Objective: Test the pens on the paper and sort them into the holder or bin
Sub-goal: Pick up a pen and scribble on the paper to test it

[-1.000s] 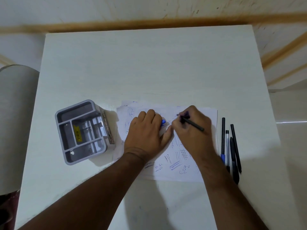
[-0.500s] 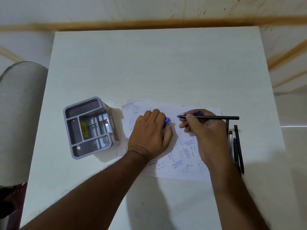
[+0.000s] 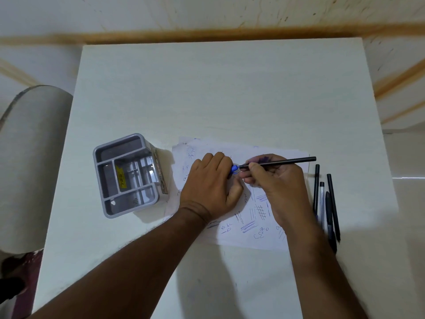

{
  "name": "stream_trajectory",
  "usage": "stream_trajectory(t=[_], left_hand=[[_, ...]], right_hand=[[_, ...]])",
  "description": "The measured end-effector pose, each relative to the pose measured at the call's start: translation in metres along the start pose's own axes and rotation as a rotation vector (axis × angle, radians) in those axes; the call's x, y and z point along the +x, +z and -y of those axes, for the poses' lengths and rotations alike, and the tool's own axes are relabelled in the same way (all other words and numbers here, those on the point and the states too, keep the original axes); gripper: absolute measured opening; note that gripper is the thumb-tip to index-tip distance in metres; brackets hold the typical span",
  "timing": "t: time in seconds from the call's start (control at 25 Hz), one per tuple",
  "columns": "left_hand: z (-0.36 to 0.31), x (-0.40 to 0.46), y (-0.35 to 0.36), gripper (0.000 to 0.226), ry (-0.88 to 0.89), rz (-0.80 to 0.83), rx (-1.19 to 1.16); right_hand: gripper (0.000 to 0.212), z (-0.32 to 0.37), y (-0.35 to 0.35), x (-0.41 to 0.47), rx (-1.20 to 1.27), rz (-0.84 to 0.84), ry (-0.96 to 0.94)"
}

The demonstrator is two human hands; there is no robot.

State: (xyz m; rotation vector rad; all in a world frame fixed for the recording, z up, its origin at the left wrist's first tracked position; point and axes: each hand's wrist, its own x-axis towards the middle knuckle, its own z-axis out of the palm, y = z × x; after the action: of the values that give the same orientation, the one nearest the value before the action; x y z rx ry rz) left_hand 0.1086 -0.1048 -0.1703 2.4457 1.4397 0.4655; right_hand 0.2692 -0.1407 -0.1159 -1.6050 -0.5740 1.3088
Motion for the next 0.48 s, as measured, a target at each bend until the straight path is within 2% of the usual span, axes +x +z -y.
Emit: stream_trajectory(t=[0.24,0.48], left_hand=[[0.0010,-0.0008,0.0046,0.022,0.019,-0.009,0.093],[0.0082,-0.0001,0.0074,0.017,0.008,0.029,0.075]], right_hand=[[0.011,0.0054,-0.0033,0.0045,-0.148,0.144,0.004],[0.011,-0.0008,0.0042,0.0016,-0.176,0.162,0.008]])
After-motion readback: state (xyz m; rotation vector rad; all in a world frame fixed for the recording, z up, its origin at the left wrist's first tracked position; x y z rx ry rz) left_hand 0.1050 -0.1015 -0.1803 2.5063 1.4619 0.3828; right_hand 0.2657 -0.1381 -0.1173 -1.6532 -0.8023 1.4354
